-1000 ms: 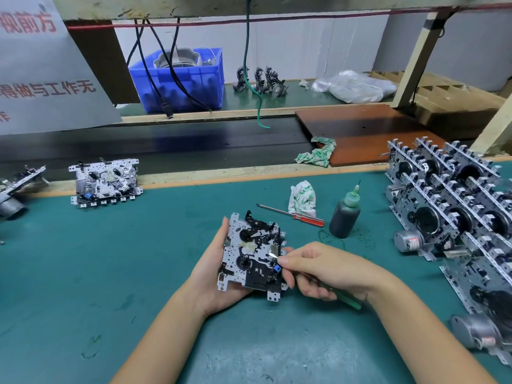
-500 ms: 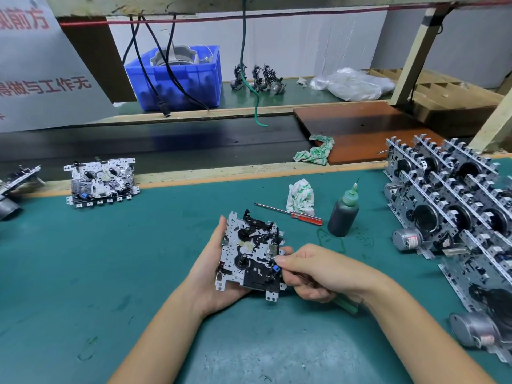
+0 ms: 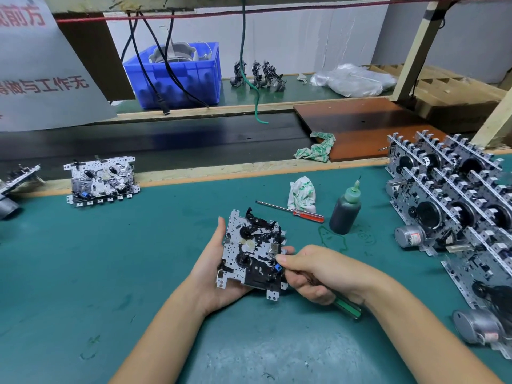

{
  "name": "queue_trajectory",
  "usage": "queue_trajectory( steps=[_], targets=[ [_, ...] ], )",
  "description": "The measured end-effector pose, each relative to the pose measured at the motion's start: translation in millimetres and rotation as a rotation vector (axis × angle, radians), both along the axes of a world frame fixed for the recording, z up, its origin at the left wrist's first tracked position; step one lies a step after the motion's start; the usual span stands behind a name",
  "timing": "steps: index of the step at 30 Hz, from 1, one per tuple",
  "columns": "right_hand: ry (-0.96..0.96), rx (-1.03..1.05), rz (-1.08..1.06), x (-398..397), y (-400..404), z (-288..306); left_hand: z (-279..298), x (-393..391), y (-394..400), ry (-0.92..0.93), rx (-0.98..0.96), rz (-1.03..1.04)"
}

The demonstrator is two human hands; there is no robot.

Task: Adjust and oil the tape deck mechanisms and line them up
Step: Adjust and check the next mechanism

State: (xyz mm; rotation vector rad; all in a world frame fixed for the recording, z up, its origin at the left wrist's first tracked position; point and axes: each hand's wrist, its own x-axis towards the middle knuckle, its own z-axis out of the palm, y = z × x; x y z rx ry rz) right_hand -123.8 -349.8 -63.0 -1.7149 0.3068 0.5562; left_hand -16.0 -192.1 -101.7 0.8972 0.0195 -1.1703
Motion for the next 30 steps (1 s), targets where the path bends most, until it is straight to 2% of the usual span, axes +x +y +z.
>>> queue_trajectory(
  steps=[9,14,22,30],
  targets=[
    [0.018,-0.026,-0.015,-1.6,3.5,2.7,4.3,-3.9,-0.9,-0.004,0.025,0.032],
    [-0.058,-0.112,-0.014,-1.8,4.3,2.6,5.9,-4.5,-4.4,-0.007,0.068,0.068],
    [-0.028,-0.096,0.038,-0.4,-2.3,1.0,3.8,-4.1,-7.2,-0.020,0.085,0.074],
    [-0.122,-0.146,0.004,-2.5,-0.1,-2.3,7.4,-6.9,-3.6,-0.018,0.041,0.051]
  ],
)
